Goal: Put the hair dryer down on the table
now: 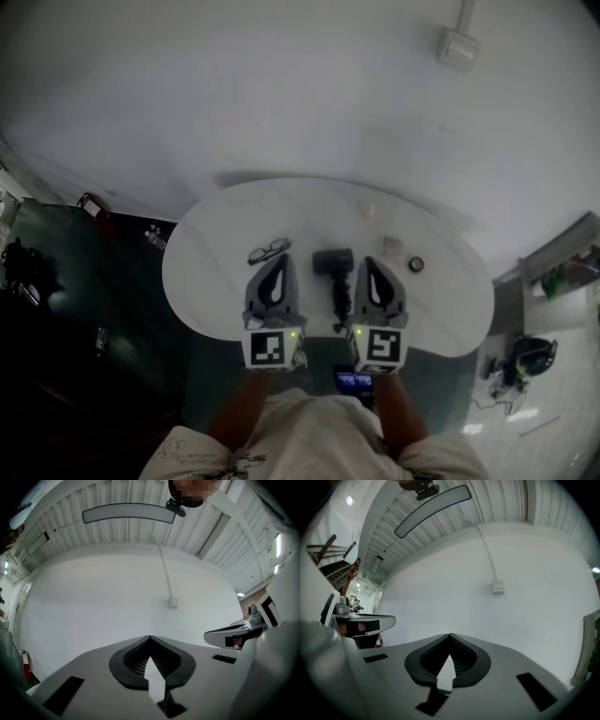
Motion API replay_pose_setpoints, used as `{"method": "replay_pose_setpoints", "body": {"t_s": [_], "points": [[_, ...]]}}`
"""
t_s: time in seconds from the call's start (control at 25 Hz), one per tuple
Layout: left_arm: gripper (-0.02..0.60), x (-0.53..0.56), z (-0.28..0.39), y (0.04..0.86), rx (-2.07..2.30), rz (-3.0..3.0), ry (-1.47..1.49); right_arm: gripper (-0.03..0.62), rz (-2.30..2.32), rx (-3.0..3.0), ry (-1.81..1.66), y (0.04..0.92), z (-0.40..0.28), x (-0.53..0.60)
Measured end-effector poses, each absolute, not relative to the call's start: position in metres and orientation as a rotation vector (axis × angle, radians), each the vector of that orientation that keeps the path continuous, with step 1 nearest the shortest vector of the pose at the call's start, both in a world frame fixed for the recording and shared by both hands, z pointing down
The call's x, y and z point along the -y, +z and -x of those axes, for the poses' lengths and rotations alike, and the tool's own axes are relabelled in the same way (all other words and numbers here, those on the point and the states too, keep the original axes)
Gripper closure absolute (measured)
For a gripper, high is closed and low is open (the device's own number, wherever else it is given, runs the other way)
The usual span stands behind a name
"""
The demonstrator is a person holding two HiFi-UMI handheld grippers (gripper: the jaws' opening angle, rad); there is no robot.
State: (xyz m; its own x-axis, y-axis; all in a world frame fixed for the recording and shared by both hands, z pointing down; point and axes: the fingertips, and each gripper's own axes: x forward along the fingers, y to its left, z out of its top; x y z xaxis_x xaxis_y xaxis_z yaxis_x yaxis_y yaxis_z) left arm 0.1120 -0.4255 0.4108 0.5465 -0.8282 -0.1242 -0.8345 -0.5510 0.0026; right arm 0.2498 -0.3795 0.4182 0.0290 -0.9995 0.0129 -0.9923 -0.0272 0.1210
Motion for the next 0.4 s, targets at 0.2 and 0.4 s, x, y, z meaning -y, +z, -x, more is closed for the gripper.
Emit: {"method": "replay_pose_setpoints", "body": {"t_s": [0.2,0.4], "points": [[0.583,0.4238,-0.1149,0.4118,-1.455,2.711,0.164,0.589,-2.185,2.138,-0.116,0.4178,-0.2505,0.3774],[0.583,0.4209,-0.1186,0.4135,-1.448,2.721,0.154,0.589,-2.184,2.161,-0.121,0.4164,-0.2503,0.3767]]}}
